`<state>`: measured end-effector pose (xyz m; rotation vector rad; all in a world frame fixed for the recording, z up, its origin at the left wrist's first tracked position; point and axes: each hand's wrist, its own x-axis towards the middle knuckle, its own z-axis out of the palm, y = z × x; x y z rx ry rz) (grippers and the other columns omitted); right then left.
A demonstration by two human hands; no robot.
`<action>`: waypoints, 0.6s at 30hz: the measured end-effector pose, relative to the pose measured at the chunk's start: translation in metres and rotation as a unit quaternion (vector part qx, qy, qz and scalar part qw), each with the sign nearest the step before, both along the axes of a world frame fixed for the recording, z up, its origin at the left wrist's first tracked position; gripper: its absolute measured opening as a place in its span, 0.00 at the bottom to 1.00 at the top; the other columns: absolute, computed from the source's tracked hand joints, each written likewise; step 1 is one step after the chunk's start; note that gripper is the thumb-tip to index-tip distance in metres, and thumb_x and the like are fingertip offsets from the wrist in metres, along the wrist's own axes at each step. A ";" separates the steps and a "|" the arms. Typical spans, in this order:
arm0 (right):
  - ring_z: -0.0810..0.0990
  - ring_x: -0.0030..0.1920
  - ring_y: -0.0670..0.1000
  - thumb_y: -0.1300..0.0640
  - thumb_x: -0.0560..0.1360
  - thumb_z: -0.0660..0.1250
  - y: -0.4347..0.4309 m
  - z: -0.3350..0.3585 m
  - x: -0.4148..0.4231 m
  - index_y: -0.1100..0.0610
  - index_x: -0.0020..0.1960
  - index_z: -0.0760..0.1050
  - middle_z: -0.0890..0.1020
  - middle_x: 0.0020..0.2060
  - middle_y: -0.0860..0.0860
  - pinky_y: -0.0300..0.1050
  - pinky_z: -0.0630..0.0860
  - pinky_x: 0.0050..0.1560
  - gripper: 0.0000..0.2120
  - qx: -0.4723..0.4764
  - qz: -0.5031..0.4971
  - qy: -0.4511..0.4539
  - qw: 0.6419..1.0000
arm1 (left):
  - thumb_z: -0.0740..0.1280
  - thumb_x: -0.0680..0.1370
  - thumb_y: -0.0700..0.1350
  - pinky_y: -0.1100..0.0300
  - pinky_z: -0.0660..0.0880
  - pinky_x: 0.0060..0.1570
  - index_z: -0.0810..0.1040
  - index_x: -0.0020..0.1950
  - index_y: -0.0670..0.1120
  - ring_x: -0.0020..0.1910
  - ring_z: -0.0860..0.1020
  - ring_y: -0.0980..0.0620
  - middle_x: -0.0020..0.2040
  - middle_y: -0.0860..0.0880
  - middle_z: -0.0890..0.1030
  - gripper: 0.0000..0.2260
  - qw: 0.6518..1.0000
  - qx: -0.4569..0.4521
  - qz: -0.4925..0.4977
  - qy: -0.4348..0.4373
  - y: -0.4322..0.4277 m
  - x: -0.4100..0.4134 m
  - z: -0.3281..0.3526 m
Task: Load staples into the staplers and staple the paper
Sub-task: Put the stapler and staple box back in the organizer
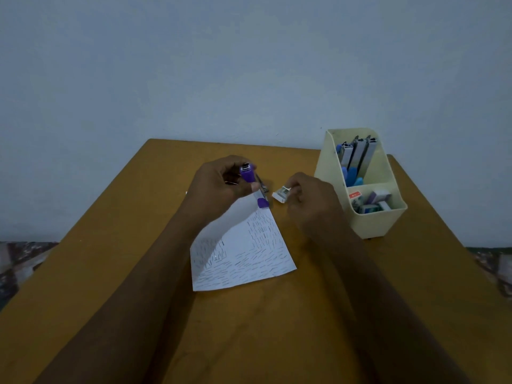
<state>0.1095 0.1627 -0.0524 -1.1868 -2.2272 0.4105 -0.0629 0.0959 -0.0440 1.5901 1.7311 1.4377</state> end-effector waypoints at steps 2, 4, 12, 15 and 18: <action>0.75 0.47 0.47 0.60 0.77 0.63 -0.005 0.011 0.007 0.57 0.54 0.75 0.80 0.49 0.53 0.37 0.70 0.48 0.07 0.000 0.006 0.002 1.000 | 0.75 0.71 0.40 0.64 0.79 0.48 0.79 0.55 0.48 0.47 0.80 0.58 0.48 0.56 0.81 0.15 1.000 0.009 0.004 0.004 0.001 0.007 0.005; 0.74 0.46 0.44 0.59 0.77 0.63 -0.011 0.023 0.019 0.58 0.53 0.75 0.79 0.46 0.51 0.34 0.69 0.47 0.06 0.010 0.013 0.008 1.000 | 0.75 0.71 0.40 0.66 0.78 0.48 0.80 0.55 0.48 0.46 0.80 0.58 0.47 0.55 0.81 0.14 1.000 0.023 0.003 0.008 0.003 0.018 0.014; 0.76 0.34 0.38 0.64 0.75 0.65 -0.007 0.059 0.076 0.60 0.46 0.79 0.79 0.35 0.48 0.26 0.73 0.36 0.04 0.095 0.005 0.150 0.984 | 0.76 0.70 0.40 0.65 0.78 0.49 0.80 0.55 0.47 0.46 0.82 0.57 0.48 0.52 0.83 0.15 0.992 0.123 -0.032 0.018 0.013 0.068 0.069; 0.75 0.37 0.37 0.62 0.76 0.64 0.003 0.068 0.094 0.59 0.50 0.79 0.78 0.40 0.46 0.21 0.71 0.38 0.06 0.085 -0.039 0.157 0.983 | 0.75 0.71 0.41 0.67 0.78 0.49 0.79 0.56 0.48 0.48 0.81 0.58 0.49 0.54 0.82 0.15 0.988 0.134 -0.059 0.059 0.024 0.089 0.086; 0.75 0.38 0.37 0.60 0.77 0.64 0.014 0.071 0.109 0.57 0.52 0.78 0.78 0.43 0.46 0.20 0.69 0.37 0.06 0.062 -0.074 0.154 0.983 | 0.75 0.71 0.41 0.71 0.77 0.48 0.79 0.57 0.48 0.49 0.80 0.59 0.49 0.55 0.80 0.16 0.985 0.137 -0.061 0.090 0.037 0.109 0.094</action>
